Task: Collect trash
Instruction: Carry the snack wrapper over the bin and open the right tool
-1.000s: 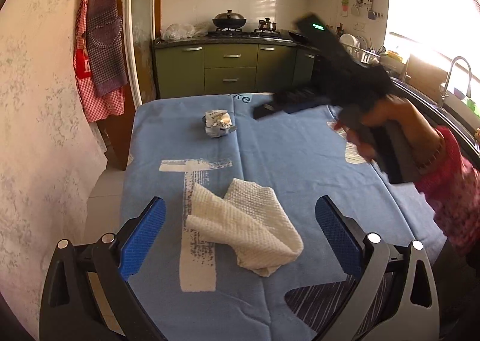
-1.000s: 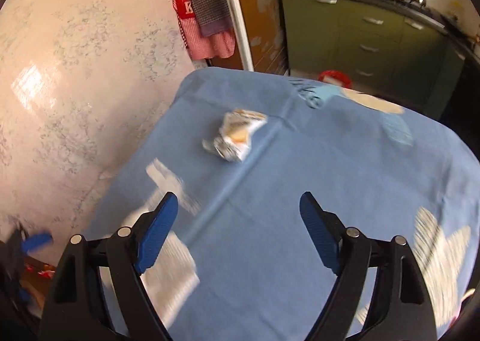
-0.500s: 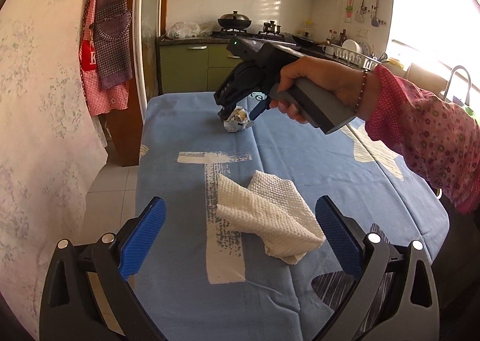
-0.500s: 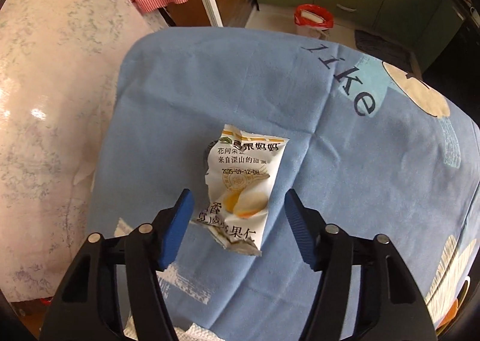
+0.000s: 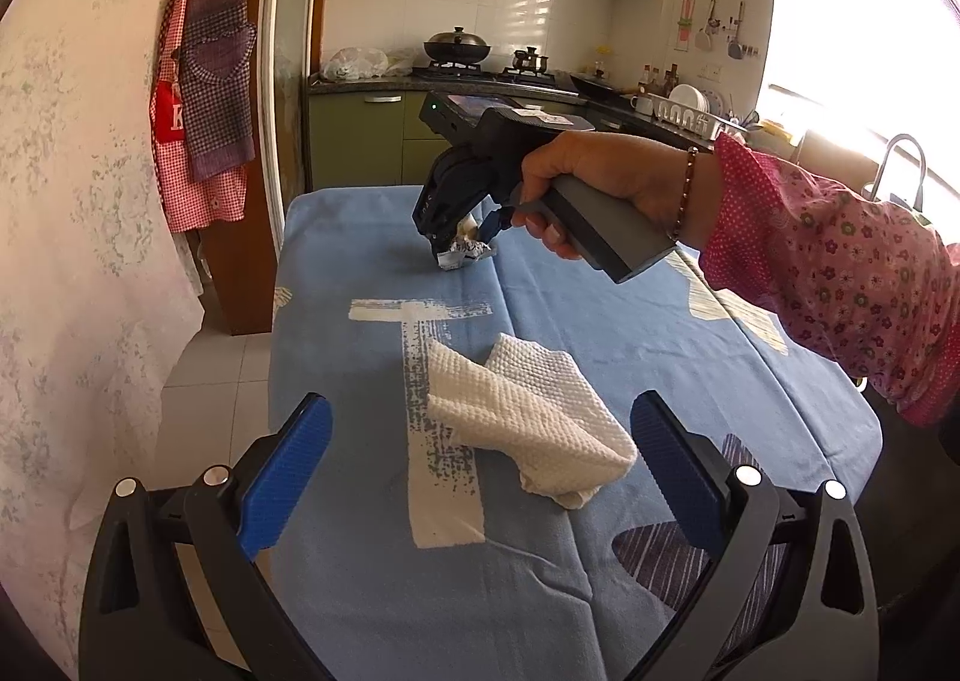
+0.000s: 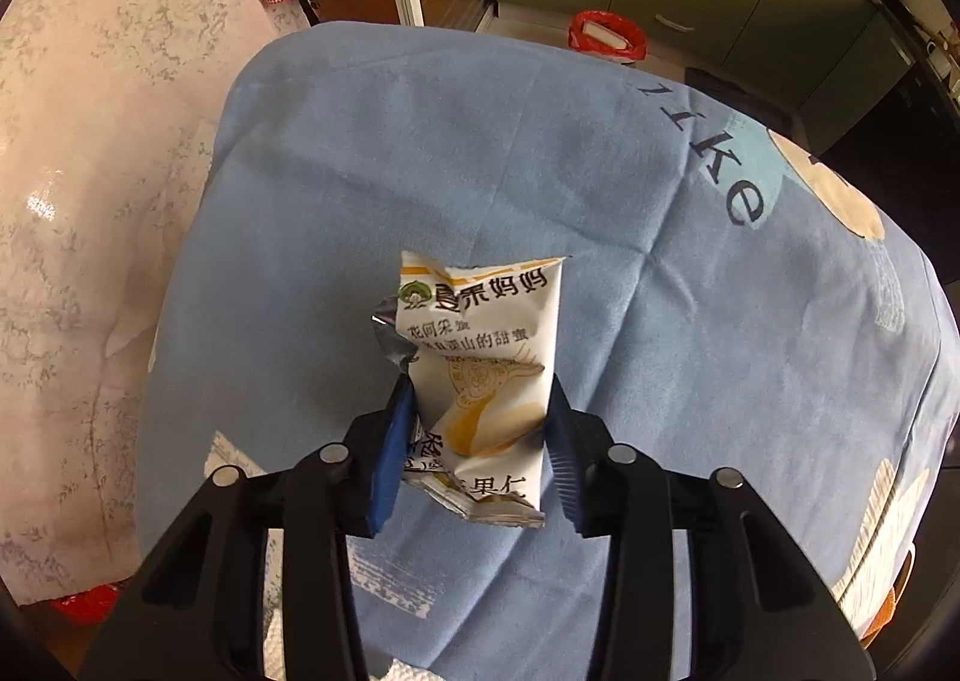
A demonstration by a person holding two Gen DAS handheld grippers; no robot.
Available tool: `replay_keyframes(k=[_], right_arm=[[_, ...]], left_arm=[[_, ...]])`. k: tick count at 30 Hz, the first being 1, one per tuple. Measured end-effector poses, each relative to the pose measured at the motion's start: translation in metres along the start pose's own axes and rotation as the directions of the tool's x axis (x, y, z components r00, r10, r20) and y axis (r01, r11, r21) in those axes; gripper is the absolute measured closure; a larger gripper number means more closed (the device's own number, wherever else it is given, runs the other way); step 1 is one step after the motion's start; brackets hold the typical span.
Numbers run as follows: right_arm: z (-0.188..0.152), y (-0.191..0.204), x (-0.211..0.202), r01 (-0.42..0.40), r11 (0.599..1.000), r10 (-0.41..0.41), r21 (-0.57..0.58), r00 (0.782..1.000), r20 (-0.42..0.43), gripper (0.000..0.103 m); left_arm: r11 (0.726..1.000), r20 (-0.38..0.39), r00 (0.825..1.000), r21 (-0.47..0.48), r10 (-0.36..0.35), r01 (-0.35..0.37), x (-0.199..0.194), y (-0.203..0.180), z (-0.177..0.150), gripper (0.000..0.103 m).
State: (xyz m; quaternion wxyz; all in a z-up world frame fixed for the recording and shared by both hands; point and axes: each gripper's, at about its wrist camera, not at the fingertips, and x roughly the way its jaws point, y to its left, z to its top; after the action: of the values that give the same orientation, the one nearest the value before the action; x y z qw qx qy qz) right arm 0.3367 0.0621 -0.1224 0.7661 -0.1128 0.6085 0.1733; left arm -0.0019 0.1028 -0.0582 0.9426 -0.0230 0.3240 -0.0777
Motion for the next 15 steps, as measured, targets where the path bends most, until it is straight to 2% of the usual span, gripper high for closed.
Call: replay_keyframes(k=[8, 12, 15], right_arm=[[-0.063, -0.028, -0.043, -0.113, 0.994, 0.113, 0.006, 0.991, 0.078, 0.064], [-0.128, -0.06, -0.074, -0.172, 0.985, 0.166, 0.023, 0.973, 0.16, 0.064], [-0.182, -0.089, -0.096, -0.189, 0.981, 0.173, 0.051, 0.959, 0.225, 0.064]], left_arm=[[1.0, 0.012, 1.0, 0.026, -0.016, 0.015, -0.01, -0.014, 0.001, 0.005], [0.999, 0.017, 1.0, 0.04, -0.019, 0.019, -0.014, -0.025, 0.0, 0.005], [0.998, 0.019, 0.999, 0.052, -0.029, 0.028, -0.016, -0.035, -0.002, 0.005]])
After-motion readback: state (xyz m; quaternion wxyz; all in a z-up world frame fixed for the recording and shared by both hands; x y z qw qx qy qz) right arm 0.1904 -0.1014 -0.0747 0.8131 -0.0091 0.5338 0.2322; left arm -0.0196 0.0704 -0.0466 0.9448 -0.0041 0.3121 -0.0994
